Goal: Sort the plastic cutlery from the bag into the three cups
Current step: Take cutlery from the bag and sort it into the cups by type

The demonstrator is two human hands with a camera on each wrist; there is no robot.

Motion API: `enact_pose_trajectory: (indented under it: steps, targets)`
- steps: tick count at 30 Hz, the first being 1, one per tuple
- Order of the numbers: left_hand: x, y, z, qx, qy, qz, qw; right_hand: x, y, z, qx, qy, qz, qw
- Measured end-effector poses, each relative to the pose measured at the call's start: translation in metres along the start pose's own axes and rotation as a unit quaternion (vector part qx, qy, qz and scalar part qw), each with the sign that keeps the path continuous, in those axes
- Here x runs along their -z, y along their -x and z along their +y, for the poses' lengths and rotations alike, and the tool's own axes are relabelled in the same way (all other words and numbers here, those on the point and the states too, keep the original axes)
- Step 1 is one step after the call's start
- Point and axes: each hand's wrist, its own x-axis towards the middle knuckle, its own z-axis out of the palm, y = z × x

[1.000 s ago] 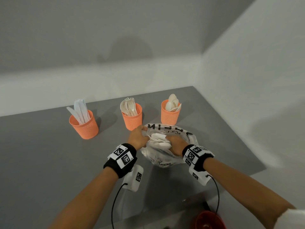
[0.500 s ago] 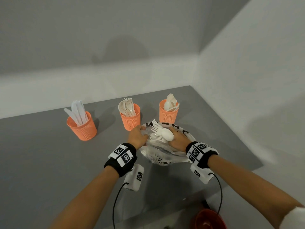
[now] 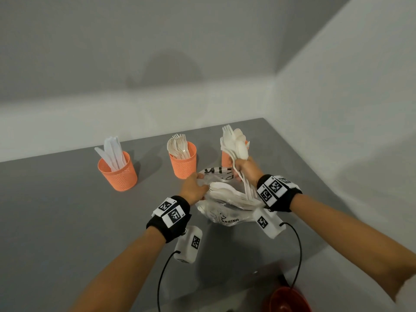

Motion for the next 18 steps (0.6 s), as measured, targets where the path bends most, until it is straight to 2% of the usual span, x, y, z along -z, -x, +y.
enact_pose_trajectory:
  steps: [2, 5, 6, 7, 10, 13, 15, 18]
  targets:
    - [0.003, 0.004, 0.003, -0.039, -0.024, 0.039, 0.998, -0.009, -0.004, -0.017, 0.029, -0.072, 0.01, 0.997]
    - [0.015, 0.013, 0.011, -0.078, 0.082, 0.144, 0.983, -0.032, -0.005, -0.041, 0.049, -0.168, 0.02, 0.984]
    - [0.021, 0.017, 0.014, -0.063, 0.147, 0.145, 0.976, -0.042, -0.005, -0.046, 0.049, -0.19, 0.021, 0.98]
    - [0.025, 0.02, 0.015, -0.031, 0.226, 0.119, 0.966, -0.055, -0.006, -0.05, 0.048, -0.209, 0.018, 0.977]
    - [0.036, 0.033, 0.014, 0.096, 0.396, 0.003, 0.913, -0.096, -0.002, -0.055, 0.032, -0.262, 0.001, 0.964]
    - [0.045, 0.042, 0.003, 0.128, 0.492, -0.047, 0.86, -0.137, -0.001, -0.044, 0.018, -0.276, -0.008, 0.961]
    - [0.054, 0.044, -0.005, 0.118, 0.507, -0.026, 0.853, -0.156, 0.0, -0.035, 0.002, -0.253, -0.009, 0.968]
    - [0.065, 0.05, -0.014, 0.106, 0.469, 0.034, 0.876, -0.172, 0.001, -0.026, -0.022, -0.213, -0.024, 0.977]
